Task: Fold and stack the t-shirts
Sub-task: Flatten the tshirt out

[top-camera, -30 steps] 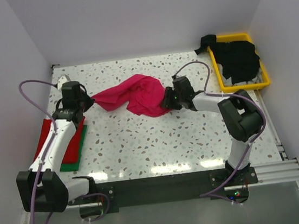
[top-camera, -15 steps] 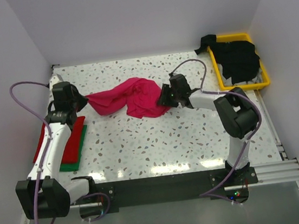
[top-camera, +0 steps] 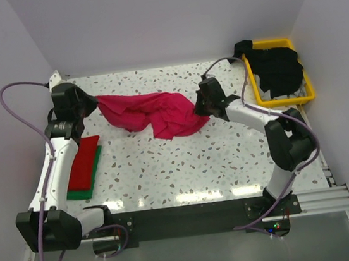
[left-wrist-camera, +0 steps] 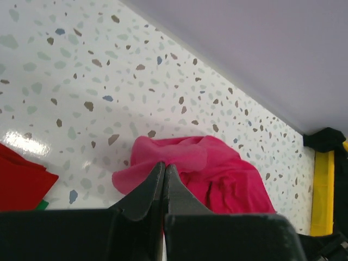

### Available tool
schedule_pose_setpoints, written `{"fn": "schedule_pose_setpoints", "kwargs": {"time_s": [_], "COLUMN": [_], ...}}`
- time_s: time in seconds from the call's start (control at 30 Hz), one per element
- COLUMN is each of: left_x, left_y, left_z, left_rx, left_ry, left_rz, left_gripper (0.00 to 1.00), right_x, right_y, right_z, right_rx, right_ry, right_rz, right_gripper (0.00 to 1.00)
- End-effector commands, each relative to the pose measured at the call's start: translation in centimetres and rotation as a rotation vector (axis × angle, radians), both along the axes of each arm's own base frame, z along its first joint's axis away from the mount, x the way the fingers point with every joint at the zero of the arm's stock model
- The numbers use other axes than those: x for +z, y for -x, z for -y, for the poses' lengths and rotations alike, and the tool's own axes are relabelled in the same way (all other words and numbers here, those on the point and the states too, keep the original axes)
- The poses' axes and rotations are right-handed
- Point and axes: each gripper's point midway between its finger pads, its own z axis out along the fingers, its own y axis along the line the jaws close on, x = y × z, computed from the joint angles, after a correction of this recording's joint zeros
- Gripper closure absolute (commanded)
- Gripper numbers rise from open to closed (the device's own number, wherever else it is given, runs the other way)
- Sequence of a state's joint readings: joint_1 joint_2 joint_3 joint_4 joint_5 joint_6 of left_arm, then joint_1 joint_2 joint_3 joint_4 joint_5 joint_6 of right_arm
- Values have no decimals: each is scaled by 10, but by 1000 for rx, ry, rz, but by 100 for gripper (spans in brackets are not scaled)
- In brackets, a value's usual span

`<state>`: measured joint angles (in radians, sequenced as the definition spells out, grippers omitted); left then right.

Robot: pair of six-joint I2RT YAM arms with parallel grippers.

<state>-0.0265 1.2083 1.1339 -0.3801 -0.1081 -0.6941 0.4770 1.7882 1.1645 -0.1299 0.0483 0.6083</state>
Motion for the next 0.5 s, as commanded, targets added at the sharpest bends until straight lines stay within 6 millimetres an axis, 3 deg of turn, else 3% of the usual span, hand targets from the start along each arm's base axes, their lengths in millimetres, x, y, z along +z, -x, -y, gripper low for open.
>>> {"fn": "schedule_pose_setpoints", "kwargs": {"time_s": [0.0,0.03,0.07,0.1,0.2,0.33,0.47], "left_x": [57,71,79,87,121,155,186], "left_y": [-7,-7,-7,-6,0,15,39], "left_z": [-9,-11,-13,-14,-17,-22,-28], "left_rx": [21,27,38,42,57,77,106], "left_ry": [-35,-42,-48,-51,-63,-78,-90], "left_rz": [137,164,177,194,269,340,407], "left_gripper": [100,100,100,100,100,100,100], "right_x": [122,136,164,167,220,288,337], "right_y": [-25,-25,-21,-23,-13,12,44], "right_z": [46,56,65,72,97,124,146], "right_rx": [-137,-158,-171,-190,-254,-319,-361], "right_ry": [118,135,143,167,173,149,135], "right_rz": [284,310,363,369,476,610,708], "right_gripper": [100,100,100,100,100,100,100]}}
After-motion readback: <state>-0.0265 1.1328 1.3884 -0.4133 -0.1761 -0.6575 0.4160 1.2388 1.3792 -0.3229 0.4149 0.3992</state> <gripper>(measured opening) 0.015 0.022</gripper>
